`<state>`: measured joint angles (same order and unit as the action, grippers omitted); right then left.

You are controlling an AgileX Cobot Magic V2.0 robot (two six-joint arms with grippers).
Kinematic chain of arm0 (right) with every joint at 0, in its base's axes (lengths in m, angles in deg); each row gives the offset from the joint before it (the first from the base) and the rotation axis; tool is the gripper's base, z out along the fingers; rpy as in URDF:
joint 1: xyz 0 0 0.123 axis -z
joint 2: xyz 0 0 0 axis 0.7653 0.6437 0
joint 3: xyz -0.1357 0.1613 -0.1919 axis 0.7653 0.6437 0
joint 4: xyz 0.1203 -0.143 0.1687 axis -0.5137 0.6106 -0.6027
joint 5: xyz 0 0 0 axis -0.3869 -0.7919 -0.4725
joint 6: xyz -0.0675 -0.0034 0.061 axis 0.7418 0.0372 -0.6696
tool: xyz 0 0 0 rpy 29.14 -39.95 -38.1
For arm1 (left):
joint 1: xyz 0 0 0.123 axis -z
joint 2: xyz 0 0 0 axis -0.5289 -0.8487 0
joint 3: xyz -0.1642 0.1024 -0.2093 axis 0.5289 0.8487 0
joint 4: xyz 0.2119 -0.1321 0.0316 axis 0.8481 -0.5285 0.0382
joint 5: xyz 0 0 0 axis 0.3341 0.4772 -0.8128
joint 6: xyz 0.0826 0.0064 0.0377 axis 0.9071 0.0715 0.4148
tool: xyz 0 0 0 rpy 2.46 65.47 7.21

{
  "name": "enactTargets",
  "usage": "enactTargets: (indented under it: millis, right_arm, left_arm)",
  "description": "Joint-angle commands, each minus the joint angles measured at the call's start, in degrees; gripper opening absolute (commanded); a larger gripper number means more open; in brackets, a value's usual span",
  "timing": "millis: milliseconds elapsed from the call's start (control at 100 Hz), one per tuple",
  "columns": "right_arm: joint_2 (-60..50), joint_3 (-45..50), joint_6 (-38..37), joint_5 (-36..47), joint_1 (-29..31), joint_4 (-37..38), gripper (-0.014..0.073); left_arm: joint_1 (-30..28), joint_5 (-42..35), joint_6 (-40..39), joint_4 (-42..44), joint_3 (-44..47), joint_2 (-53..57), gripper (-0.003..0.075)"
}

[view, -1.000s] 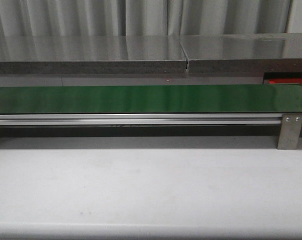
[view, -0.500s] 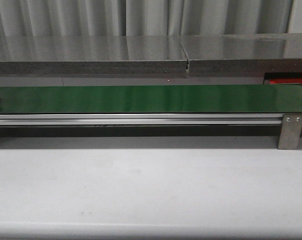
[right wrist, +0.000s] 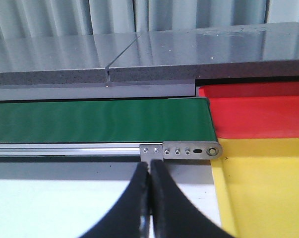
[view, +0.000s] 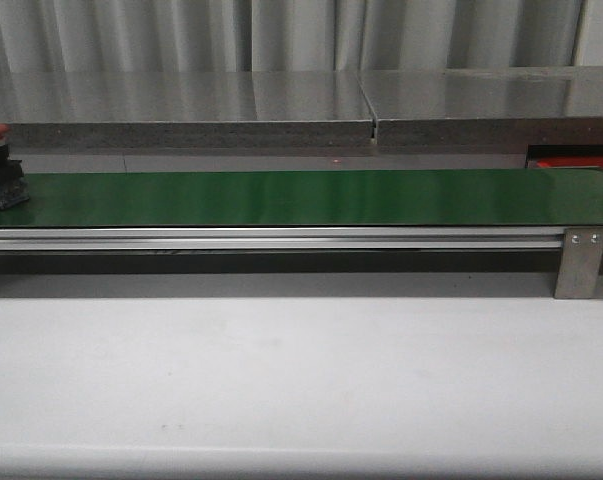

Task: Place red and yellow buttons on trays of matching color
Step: 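Lift the red button and set it on the conveyor belt with the left gripper, then grasp a yellow button from the cluster with the left gripper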

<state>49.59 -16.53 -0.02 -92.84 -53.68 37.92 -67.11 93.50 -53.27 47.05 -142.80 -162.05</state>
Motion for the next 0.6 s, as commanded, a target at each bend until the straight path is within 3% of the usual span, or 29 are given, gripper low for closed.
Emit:
enactTargets:
  millis: [0, 590]
  right_arm:
    - [-1.1, -1.0, 0.1, 4.9, 0.2, 0.2, -0.0066]
    - [-1.1, -1.0, 0.1, 4.9, 0.2, 0.2, -0.0066]
  left_arm:
    - [-0.2, -3.0, 1.0, -0.6, -1.1, 1.3, 0.0599]
    - [-2.1, -10.2, 1.6, -0.2, -5.3, -6.9, 0.0599]
